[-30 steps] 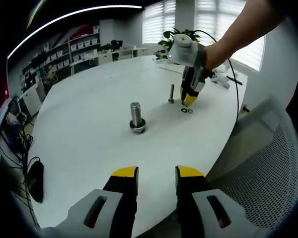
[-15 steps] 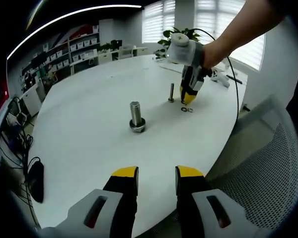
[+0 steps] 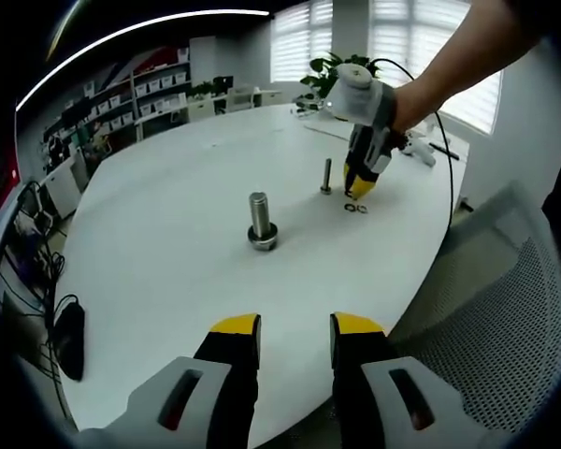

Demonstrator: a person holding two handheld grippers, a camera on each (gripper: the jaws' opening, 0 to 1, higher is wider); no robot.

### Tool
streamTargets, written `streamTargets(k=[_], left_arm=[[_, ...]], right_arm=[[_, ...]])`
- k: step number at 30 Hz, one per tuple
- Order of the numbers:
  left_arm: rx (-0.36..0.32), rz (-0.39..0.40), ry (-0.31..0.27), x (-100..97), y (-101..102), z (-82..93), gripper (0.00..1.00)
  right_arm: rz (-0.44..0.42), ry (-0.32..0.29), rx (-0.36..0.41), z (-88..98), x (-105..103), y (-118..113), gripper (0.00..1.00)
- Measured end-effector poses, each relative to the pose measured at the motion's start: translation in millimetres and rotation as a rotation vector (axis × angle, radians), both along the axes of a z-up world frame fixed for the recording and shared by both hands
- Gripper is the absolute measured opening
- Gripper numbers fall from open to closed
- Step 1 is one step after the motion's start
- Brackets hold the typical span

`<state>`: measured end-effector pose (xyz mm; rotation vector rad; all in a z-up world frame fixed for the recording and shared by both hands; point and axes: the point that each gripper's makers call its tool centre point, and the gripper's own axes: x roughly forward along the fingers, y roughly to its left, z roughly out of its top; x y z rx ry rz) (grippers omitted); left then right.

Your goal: Place the washer onto the threaded stud by aligning its center hole with the stud, sliding it down to the base, and recovering from edge contact or off-axis alignment until the washer reaches the visible bottom stop.

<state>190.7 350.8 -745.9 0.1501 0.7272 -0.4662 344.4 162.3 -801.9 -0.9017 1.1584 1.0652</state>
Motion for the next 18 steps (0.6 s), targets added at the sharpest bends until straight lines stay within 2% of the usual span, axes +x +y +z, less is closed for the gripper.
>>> streamTargets(k=[6,9,18], left_arm=[[0.004,-0.008,0.0,-0.4,-1.2,0.1,0.28],[0.004,-0.005,0.001,-0.4,-0.8,-0.3,0.28],[0.003,0.005,-0.002,0.5,1.1,0.2,0.28]], right_arm=[[0.048,0.003,-0.004,-1.2,-0.3,0.1,0.2],[0.113,0.003,-0.018,-0.7,-1.8,-0.2,0.2],[0.102,0.007,-0.071,-2.1,2.0,0.3,0.17]])
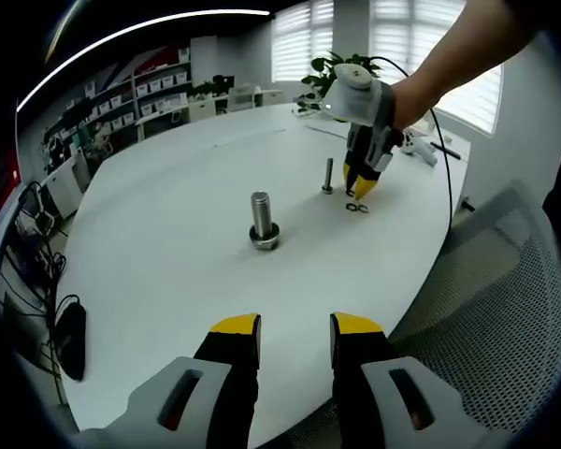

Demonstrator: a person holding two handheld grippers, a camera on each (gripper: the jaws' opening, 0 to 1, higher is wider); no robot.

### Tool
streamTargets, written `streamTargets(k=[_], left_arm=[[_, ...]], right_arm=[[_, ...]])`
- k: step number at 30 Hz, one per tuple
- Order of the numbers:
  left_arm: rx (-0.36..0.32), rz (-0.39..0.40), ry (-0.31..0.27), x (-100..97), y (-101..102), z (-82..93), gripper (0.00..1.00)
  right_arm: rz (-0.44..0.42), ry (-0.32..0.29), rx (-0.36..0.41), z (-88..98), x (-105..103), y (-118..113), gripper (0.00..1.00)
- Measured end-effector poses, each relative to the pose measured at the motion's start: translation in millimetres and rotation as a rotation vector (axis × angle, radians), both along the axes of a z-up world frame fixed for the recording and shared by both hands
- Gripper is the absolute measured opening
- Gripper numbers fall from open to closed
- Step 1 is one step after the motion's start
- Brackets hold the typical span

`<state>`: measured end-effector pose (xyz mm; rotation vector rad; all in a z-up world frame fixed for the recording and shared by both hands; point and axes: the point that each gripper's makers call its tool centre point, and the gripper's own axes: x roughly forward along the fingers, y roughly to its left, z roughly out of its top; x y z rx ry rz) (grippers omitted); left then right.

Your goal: Place the washer onto the threaded stud by aligning its center hole with the stud, sliding it down to the base, and recovering from edge contact or off-axis alignment until the washer reaches the visible bottom stop.

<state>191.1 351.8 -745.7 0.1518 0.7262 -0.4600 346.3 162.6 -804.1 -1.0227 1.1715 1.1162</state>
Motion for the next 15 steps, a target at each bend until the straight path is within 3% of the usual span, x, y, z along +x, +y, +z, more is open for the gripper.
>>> streamTargets(k=[15], left_arm=[[-0.002,-0.002,-0.004,0.6,-0.3,0.8,0.27]], right_arm=[[-0.076,-0.021,-0.027,1.0,0.4,-1.2,0.15]])
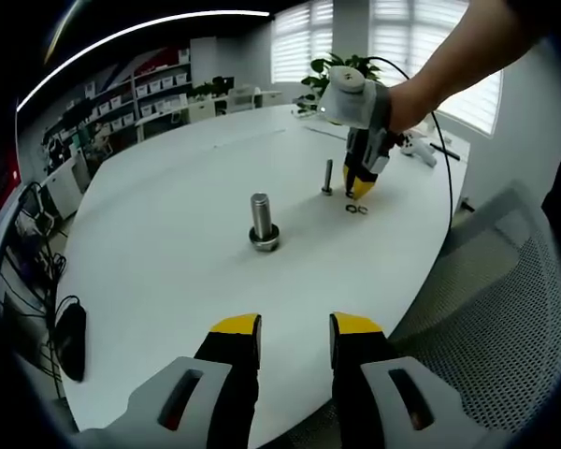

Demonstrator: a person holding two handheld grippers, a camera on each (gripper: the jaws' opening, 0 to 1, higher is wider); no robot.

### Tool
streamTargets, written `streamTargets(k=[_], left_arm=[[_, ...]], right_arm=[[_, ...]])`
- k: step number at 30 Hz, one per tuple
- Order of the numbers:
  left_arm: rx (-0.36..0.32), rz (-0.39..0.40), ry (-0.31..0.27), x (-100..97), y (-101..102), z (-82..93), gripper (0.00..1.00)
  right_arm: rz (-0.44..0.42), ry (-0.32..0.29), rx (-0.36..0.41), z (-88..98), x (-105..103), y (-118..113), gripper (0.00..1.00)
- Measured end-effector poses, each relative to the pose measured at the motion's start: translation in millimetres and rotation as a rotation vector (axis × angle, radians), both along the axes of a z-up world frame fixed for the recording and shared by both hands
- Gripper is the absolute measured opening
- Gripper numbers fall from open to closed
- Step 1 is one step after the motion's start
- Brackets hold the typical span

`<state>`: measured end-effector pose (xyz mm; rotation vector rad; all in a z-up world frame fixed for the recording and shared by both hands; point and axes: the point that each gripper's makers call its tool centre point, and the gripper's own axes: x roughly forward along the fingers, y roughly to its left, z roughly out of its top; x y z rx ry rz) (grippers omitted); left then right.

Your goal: Place the washer onto the threaded stud by aligning its center hole with the stud, sliding it down to the base, and recovering from edge contact or off-axis alignment until the washer reaches the visible bottom stop.

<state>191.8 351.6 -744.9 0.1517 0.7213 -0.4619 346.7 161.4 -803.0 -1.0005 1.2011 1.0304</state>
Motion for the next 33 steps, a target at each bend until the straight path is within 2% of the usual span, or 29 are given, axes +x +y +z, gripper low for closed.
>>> streamTargets(k=[7,16,17,19,20,26,29,33], left_arm=[[-0.002,0.001,-0.001,0.0,-0.2,0.1,0.28],[-0.004,-0.002,-0.005,-0.1,-0.3,0.8,0.27],[-0.004,-0.002,-0.006,0.0,-0.1,0.8,0.27],[-0.005,-0.002,-0.005,-0.2,-0.1,0.7,0.27],[-0.005,-0.002,-0.005,-0.2,-0.1,0.8,0.27],[-0.01,0.004,-0.008,0.3,0.6,1.8,0.27],[-0.009,0.002,-0.008,0.4,0.4,1.3,0.27],[-0.01,0.001,-0.006,0.3,0.1,1.2,0.27]], right_arm=[[-0.062,-0.005,0.02,-0.2,1.1,-0.4,0.15],[-0.087,-0.007,0.025,-0.2,0.8,0.7,0.15],[-0.091,-0.005,0.028,-0.6,0.6,1.1,0.1],[-0.084,-0.076,0.003,0.4,10.2,-2.8,0.04],[-0.072,-0.048,0.014,-2.0,5.8,-0.2,0.04],[-0.096,-0.03,0.03,-0.6,8.2,-1.8,0.05],[-0.142,-0.019,0.051,-0.6,8.8,-1.9,0.05],[-0.135,-0.016,0.046,-0.6,7.2,-0.7,0.05]])
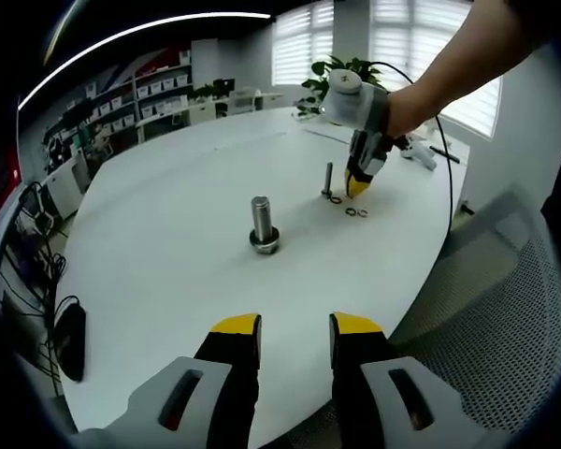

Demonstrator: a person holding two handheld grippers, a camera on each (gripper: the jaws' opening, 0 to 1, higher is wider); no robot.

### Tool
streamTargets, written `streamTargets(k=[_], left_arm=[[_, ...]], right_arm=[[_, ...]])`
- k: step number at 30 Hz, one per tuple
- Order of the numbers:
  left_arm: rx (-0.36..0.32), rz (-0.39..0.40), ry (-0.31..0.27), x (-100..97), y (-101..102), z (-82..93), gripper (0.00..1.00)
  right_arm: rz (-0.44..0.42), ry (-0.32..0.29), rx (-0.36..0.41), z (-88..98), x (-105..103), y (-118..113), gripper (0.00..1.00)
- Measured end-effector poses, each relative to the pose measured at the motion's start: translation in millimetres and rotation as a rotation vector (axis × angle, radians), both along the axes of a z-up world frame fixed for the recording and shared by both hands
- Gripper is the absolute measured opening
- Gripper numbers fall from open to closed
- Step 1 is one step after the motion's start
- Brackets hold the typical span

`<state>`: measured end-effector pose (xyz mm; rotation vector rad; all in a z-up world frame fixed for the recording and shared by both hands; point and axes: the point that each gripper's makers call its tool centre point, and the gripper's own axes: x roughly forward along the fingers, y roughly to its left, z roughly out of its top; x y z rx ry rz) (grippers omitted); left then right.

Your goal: Place the washer onto the threaded stud by aligning its center hole with the stud, sliding it down to the base, and recovering from edge contact or off-axis alignment until the washer reaches the visible bottom stop.

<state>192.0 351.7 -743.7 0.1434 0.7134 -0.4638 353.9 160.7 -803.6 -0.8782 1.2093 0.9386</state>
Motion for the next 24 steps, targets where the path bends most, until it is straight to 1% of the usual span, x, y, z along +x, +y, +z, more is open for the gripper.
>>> streamTargets(k=[4,9,12,24], left_arm=[[0.0,-0.002,0.0,0.0,-0.3,-0.4,0.27],[-0.004,0.0,-0.002,0.3,-0.2,0.3,0.27],[-0.005,0.0,-0.002,0.2,-0.4,0.8,0.27],[-0.013,-0.001,-0.016,1.6,-1.1,3.4,0.27]], right_arm=[[0.008,0.002,-0.009,0.4,-0.6,0.4,0.05],[-0.011,0.012,-0.001,0.4,-1.1,0.4,0.06],[0.001,0.014,-0.003,0.2,-1.5,0.5,0.07],[0.004,0.013,-0.003,0.2,-2.6,0.8,0.08]])
